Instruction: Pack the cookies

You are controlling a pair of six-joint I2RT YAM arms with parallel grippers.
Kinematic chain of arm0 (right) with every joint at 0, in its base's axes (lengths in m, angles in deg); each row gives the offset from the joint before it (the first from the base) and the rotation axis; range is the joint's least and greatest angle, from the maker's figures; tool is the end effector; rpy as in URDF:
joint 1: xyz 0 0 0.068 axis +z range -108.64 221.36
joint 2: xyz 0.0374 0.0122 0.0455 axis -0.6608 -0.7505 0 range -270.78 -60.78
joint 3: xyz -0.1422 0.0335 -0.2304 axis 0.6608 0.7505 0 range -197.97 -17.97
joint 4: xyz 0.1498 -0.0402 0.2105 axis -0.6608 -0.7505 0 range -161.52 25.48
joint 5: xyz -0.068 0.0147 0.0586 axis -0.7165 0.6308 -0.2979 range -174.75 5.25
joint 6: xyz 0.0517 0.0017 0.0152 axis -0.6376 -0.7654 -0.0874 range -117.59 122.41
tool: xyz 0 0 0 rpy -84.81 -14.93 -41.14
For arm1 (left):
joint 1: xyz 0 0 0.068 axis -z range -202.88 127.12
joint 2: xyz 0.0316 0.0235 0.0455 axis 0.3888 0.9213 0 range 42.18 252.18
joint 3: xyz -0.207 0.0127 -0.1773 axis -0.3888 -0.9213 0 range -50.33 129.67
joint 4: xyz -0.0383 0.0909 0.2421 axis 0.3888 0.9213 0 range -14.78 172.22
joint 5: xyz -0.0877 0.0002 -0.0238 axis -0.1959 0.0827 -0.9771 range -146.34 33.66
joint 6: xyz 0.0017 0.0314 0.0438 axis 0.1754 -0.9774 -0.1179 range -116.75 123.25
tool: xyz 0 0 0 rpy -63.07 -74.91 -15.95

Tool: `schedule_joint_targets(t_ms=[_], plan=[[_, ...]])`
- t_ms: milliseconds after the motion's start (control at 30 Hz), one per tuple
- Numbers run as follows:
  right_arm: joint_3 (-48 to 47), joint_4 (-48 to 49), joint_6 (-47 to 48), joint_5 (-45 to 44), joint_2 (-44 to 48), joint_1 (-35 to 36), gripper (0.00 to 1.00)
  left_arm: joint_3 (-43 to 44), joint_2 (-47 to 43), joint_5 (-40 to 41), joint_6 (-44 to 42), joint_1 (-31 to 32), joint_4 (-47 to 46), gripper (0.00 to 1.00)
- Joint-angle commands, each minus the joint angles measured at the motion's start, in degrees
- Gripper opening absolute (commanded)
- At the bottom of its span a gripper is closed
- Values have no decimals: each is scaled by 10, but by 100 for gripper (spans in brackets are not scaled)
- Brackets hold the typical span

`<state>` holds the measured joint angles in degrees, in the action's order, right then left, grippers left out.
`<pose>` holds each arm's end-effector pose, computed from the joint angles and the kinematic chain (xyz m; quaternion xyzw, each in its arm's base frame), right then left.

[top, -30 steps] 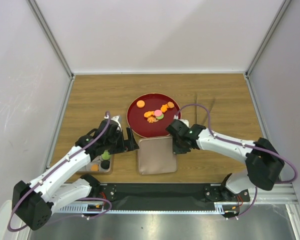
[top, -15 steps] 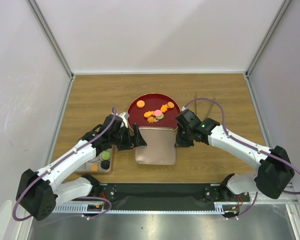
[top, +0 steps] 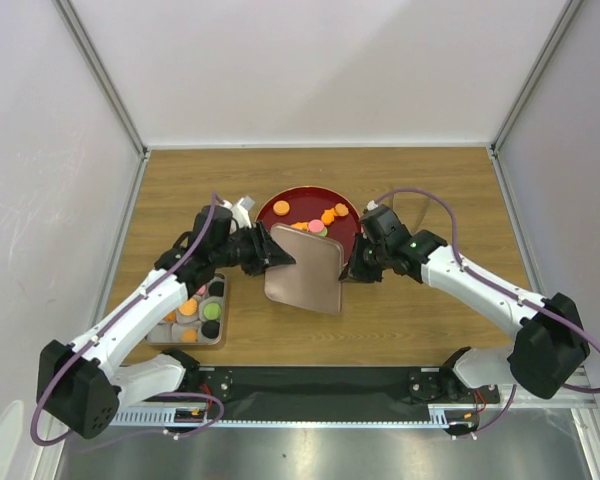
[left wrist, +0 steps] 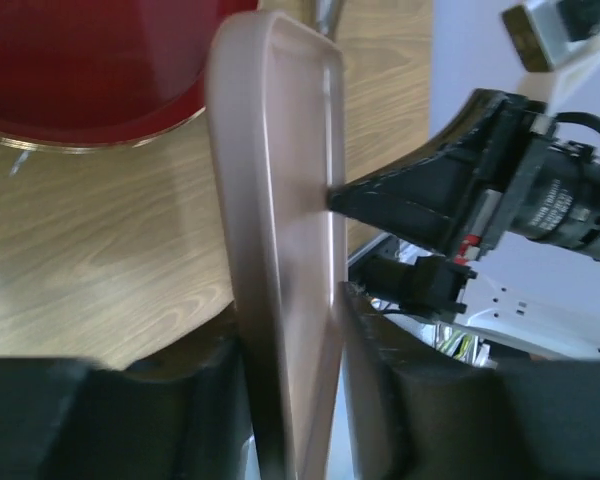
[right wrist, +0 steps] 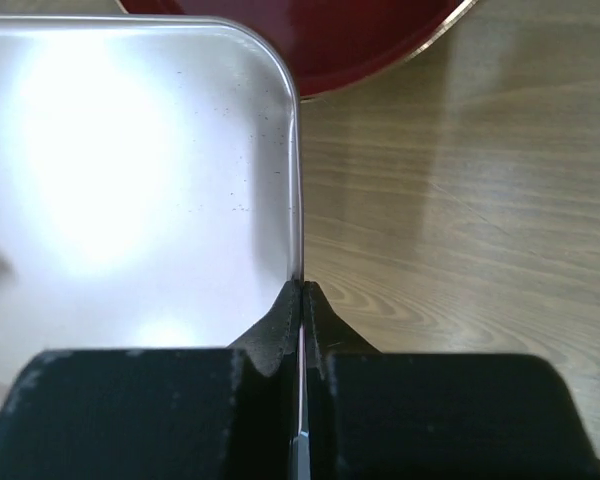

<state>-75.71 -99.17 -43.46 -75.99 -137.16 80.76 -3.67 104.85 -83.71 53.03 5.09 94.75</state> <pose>0.2087 0.1784 0.2610 0.0294 0.9462 0.2660 0.1819 0.2013 -0.1253 0.2767 -0.0571 0.8688 -0.4428 0.2140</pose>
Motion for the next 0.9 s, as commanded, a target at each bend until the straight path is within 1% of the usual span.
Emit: schedule_joint_targets(t_ms=[0, 33, 67, 133, 167, 200, 233, 300, 333, 367, 433, 467, 500, 533, 600, 633, 667, 733, 767, 800, 867], plan=[[-40, 42, -4, 16, -3, -5, 0, 38, 3, -34, 20, -7, -18, 34], [-43, 35, 0, 17, -4, -6, 0, 41, 8, -36, 30, -7, -16, 30], [-49, 34, 12, 19, -6, -8, 0, 44, 9, -36, 35, -7, -18, 23], [-56, 26, 28, 20, -9, -13, 0, 48, 11, -32, 45, -7, -20, 18], [-67, 19, 35, 19, -10, -16, 2, 56, 14, -27, 48, -7, -16, 10], [-73, 11, 50, 20, -12, -19, 6, 62, 17, -11, 50, -7, -8, 5], [-79, -2, 59, 19, -13, -21, 14, 69, 18, -3, 52, -7, 15, 1], [-85, -10, 92, -7, -5, -21, 23, 89, 19, 28, 47, -7, 33, 0], [-86, -14, 103, -27, -2, -25, 30, 95, 20, 40, 46, -7, 54, 0], [-88, -16, 116, -37, 6, -27, 36, 109, 23, 52, 47, -7, 73, 0], [-99, -24, 143, -55, 14, -34, 44, 128, 33, 73, 67, -7, 114, 0], [-105, -23, 154, -61, 27, -33, 47, 131, 37, 77, 80, -7, 123, 0], [-113, -21, 166, -66, 34, -30, 50, 138, 46, 80, 110, -7, 140, 0], [-118, -15, 194, -80, 41, -27, 54, 147, 52, 94, 122, -7, 162, 0], [-122, -1, 227, -101, 68, -8, 56, 186, 78, 108, 151, -7, 232, 0], [-121, 5, 261, -123, 77, 3, 59, 203, 92, 120, 160, -7, 257, 0], [-119, 11, 282, -133, 86, 27, 59, 241, 104, 124, 168, -7, 317, 0], [-100, 40, 313, -166, 123, 60, 62, 283, 145, 132, 184, -7, 372, 0], [-91, 50, 337, -174, 136, 74, 63, 320, 158, 131, 187, -7, 402, 0], [-83, 73, 349, -177, 146, 101, 63, 335, 171, 126, 191, -7, 440, 0], [-64, 92, 371, -183, 170, 130, 64, 366, 198, 111, 194, -8, 473, 0]])
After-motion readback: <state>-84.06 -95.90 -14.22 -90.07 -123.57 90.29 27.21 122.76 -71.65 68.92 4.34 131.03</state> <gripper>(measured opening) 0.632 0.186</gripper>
